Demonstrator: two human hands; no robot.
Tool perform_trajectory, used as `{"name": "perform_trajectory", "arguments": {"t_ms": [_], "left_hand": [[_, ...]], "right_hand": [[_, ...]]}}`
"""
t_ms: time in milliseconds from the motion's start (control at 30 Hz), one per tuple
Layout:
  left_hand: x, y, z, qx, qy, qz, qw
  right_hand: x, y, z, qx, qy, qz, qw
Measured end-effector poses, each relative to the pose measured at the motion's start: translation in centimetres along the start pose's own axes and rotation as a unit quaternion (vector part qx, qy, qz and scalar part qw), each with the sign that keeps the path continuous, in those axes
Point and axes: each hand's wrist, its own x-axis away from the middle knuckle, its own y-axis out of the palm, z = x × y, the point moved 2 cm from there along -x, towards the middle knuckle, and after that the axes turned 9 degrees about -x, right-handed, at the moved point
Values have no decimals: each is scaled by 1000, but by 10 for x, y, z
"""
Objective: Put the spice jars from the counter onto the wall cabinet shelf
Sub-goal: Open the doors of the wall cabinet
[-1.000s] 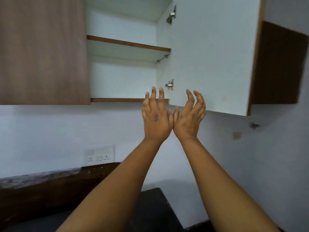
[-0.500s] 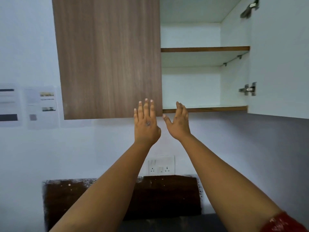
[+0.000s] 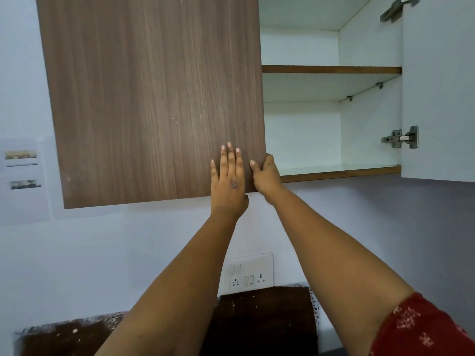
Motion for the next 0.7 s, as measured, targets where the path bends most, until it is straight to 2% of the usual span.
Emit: {"name": "perform_trajectory", "arguments": {"t_ms": [167, 433, 700], "left_hand": [[8, 11, 12, 3, -17, 33, 999], [31, -22, 17, 43, -4, 44, 998], [81, -102, 11, 126, -13, -16, 992]], "right_hand": [[6, -6, 4, -24, 16, 10, 1000], [43, -22, -20, -23, 21, 13, 999], [122, -36, -75, 6, 14, 21, 1000]]}}
